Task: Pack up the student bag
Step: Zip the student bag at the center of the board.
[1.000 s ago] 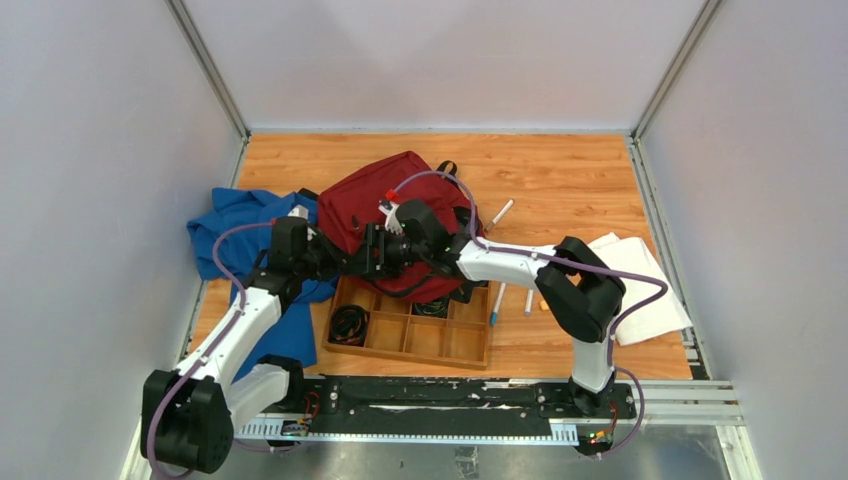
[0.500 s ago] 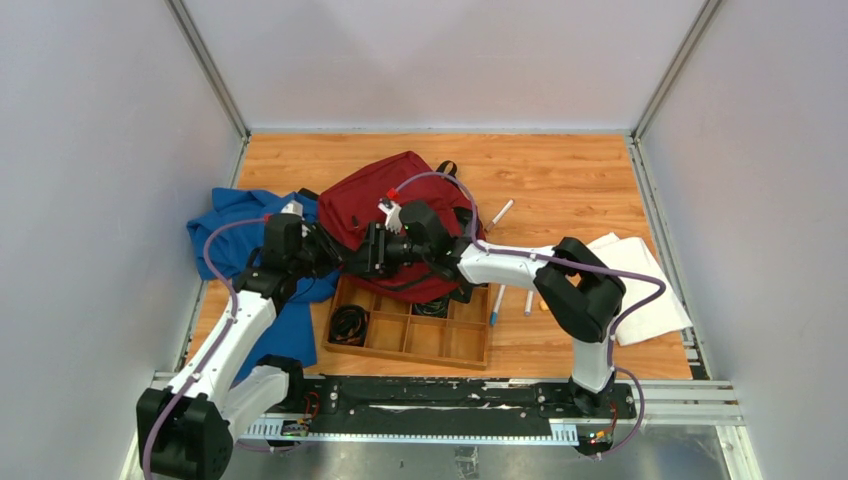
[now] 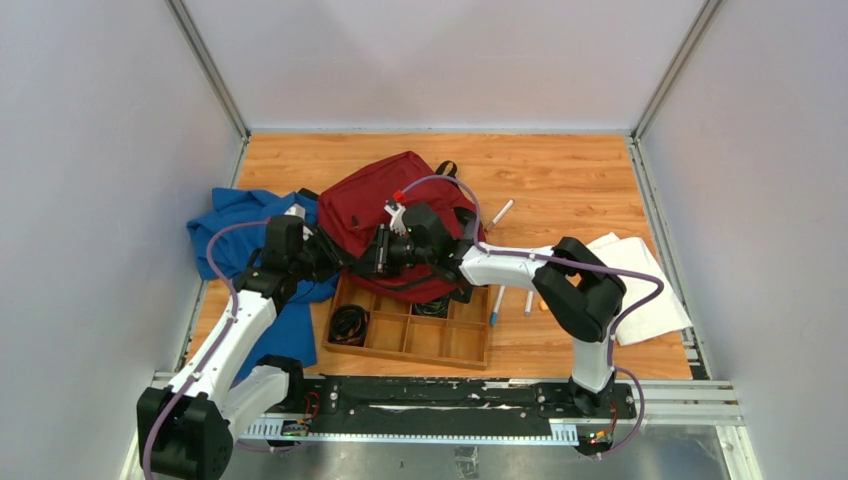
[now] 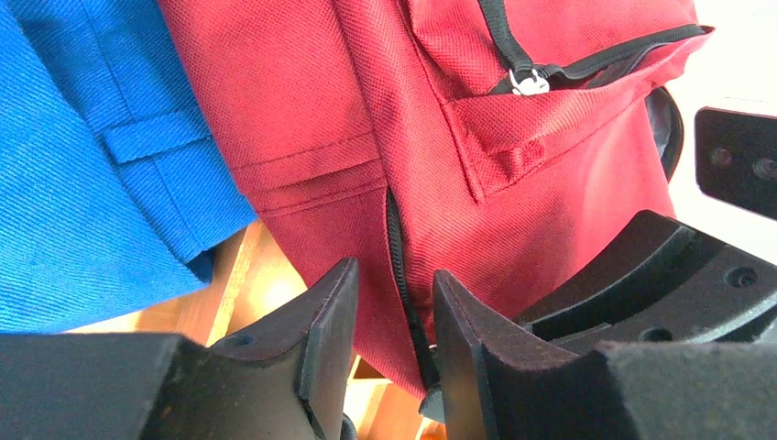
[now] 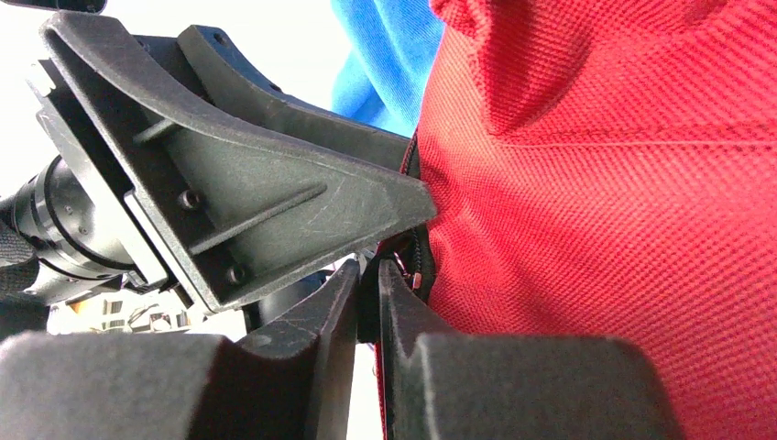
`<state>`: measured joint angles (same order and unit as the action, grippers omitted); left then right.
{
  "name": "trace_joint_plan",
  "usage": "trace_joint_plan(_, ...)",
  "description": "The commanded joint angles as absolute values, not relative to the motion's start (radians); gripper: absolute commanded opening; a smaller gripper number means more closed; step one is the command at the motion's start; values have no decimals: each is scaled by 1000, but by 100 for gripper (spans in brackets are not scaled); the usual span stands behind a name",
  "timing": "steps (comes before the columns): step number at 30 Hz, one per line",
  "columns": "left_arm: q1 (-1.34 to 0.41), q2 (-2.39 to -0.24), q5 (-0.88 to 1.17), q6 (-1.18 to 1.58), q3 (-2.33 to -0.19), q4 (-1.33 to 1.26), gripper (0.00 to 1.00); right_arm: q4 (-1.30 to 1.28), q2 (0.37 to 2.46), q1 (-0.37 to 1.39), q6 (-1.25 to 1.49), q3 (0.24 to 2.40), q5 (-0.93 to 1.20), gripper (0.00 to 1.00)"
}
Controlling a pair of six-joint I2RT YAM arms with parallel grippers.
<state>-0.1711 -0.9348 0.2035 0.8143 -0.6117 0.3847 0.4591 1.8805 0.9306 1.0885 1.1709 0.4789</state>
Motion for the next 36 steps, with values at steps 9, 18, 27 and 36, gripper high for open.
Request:
trace_joint_plan(9, -160, -938, 228, 816, -618, 367, 41, 509, 1850, 917, 1106, 1146, 461, 0)
trace_joint_plan(18, -158, -956, 239, 815, -619, 355, 42, 511, 1835, 911, 1112, 1133, 462, 20)
trace_joint_plan(27, -156, -952, 241, 815, -616, 355, 42, 573, 1844, 900, 1167, 1114, 486, 29)
trace_joint_plan(36, -156, -952, 242, 816, -611, 353, 42, 565, 1839, 899, 1172, 1102, 473, 0)
